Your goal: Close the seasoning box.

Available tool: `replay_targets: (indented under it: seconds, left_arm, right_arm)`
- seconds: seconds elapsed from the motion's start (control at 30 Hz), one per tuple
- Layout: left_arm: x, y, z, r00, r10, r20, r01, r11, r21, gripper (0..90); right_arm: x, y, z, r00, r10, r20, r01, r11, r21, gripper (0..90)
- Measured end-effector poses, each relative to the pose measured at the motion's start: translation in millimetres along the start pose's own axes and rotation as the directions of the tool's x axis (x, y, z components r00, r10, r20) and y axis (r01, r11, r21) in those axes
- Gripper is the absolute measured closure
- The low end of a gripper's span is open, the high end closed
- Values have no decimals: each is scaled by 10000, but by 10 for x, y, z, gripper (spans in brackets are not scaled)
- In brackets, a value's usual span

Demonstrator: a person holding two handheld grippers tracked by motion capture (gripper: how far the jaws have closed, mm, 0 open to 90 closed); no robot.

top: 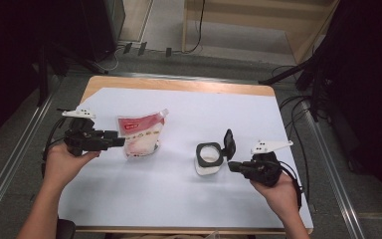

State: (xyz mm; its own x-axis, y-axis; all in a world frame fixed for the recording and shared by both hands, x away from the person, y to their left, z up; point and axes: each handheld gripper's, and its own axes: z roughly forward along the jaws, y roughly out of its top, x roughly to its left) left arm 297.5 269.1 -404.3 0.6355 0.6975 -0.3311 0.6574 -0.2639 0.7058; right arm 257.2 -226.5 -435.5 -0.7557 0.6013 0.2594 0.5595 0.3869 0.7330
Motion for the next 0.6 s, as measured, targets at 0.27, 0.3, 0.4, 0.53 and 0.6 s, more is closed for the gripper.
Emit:
replay_targets:
  seconds: [0.27, 0.3, 0.4, 0.53, 0.6]
  left_arm:
    - [-4, -9, -5, 10000, -24, 36, 24, 10000, -95, 501]
    - [-6, -11, -3, 10000, -8, 8, 8, 9999, -120, 501]
    - [-6, -14, 6, 9999, 11, -108, -12, 10000, -56, 501]
    - [-8, -24, 21, 9998, -1, -182, 1, 10000, 3, 501]
    - [-12, -26, 23, 9995, 34, -317, -33, 10000, 42, 501]
  right_arm:
    - [-150, -19, -120, 9965, 668, 502, -651, 9973, -341, 900]
    - [-170, -19, -121, 9957, 753, 543, -733, 9966, -381, 900]
    - [-217, -3, -113, 9932, 876, 767, -831, 9947, -611, 900]
    - [-273, 54, -94, 9840, 1436, 1051, -1356, 9875, -799, 900]
    - [-288, 81, -73, 9809, 1587, 1128, -1487, 9846, -921, 900]
